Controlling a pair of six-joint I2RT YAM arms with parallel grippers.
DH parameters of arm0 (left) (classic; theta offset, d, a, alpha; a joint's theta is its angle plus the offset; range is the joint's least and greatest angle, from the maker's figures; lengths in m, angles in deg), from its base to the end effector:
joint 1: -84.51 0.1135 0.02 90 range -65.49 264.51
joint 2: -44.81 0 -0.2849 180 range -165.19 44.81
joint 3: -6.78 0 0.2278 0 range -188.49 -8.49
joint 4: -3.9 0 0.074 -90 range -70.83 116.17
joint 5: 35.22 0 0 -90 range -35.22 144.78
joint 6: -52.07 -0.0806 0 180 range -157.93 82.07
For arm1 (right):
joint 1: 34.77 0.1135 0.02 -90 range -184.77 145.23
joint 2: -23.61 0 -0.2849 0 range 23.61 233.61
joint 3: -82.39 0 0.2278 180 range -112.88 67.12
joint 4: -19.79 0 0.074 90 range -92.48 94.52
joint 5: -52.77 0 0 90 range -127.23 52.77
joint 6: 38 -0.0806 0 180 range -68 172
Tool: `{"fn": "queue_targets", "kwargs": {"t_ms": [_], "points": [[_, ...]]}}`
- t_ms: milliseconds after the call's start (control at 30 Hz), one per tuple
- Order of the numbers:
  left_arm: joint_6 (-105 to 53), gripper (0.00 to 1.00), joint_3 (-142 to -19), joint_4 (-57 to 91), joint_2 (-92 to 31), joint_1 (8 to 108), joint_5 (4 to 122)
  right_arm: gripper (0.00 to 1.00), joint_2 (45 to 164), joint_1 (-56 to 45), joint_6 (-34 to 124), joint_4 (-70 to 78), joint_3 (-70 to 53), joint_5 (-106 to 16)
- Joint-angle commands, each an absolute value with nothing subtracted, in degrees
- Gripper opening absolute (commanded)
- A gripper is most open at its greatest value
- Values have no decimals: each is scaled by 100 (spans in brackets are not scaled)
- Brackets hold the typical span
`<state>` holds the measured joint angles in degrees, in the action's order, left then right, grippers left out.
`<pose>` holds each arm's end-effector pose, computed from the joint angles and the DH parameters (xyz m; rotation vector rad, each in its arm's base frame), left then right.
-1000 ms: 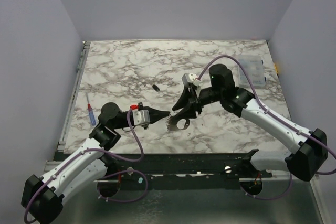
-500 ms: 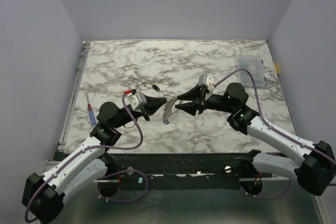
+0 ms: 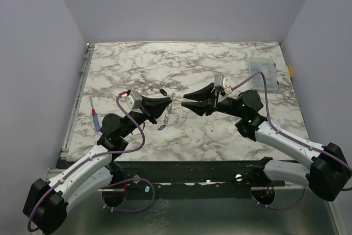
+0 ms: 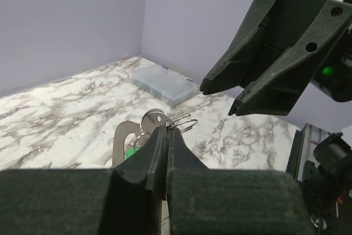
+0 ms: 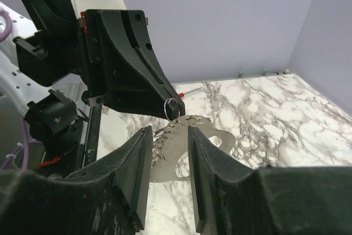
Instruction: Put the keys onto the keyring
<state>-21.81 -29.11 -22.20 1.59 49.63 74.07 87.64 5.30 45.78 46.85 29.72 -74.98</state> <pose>0.1328 -0.1250 0.3278 0.5115 1.2211 -0.9718 0.1604 0.1994 0.3620 -0.9510 1.0859 1.0962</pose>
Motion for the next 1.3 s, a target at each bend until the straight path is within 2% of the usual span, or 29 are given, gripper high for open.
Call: {"fn": "queue_targets", "kwargs": {"t_ms": [0,467,1267], "points": [[-1681,0,-2748,-3188,107,4981,7147,38,9041,586,4491,5190,2874,-7588],[-884,0,-2572,-3759,-24,4969,6657,31,9465,685,4702,5559,2708,-7824],[-657,0,-2548,-4160,-309,4774,6601,30,9727,847,5096,5269,2288,-7820]]}}
